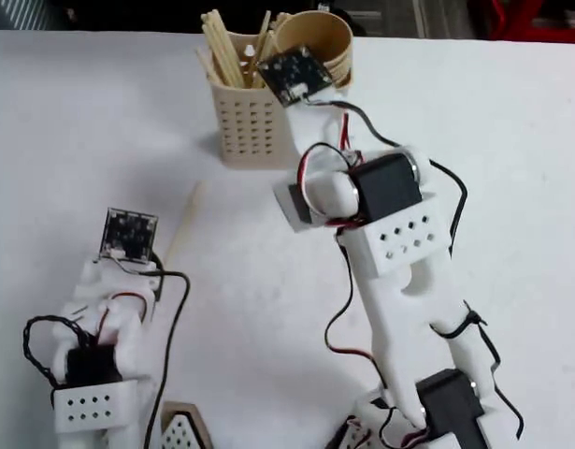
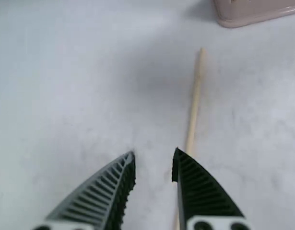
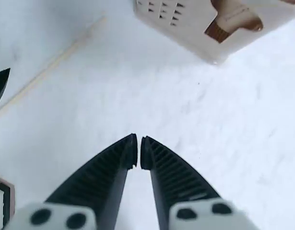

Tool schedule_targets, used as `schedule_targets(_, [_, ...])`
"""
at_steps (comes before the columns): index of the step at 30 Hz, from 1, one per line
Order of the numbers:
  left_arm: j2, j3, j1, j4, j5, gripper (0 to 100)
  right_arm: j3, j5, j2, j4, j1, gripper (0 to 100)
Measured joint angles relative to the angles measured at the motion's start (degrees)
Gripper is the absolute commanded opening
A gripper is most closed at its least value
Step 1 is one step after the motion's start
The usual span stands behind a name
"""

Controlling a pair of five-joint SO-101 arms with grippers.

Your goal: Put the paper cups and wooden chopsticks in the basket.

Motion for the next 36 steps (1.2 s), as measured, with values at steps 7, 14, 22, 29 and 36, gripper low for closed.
schedule_targets(7, [0.00, 0.00, 0.00, 0.00, 0.00, 14, 21.01, 0.00, -5.89, -6.42, -0.09, 2.7])
schedule_targets(14, [0.00, 0.00, 0.00, 0.00, 0.00, 14, 44.84, 0.00, -17.05, -23.56, -0.09, 2.7])
schedule_targets(22, [0.00, 0.00, 0.00, 0.00, 0.00, 14, 65.23, 0.00, -24.18, -41.76, 0.53, 2.9])
schedule_targets(29, [0.00, -4.13, 0.00, 1.05, 0.00, 14, 73.23, 0.00, -24.79, -52.92, 3.60, 3.1])
schedule_targets(36, [0.00, -14.77, 4.04, 8.18, 0.00, 14, 75.16, 0.00, -24.79, -56.35, 3.60, 3.1])
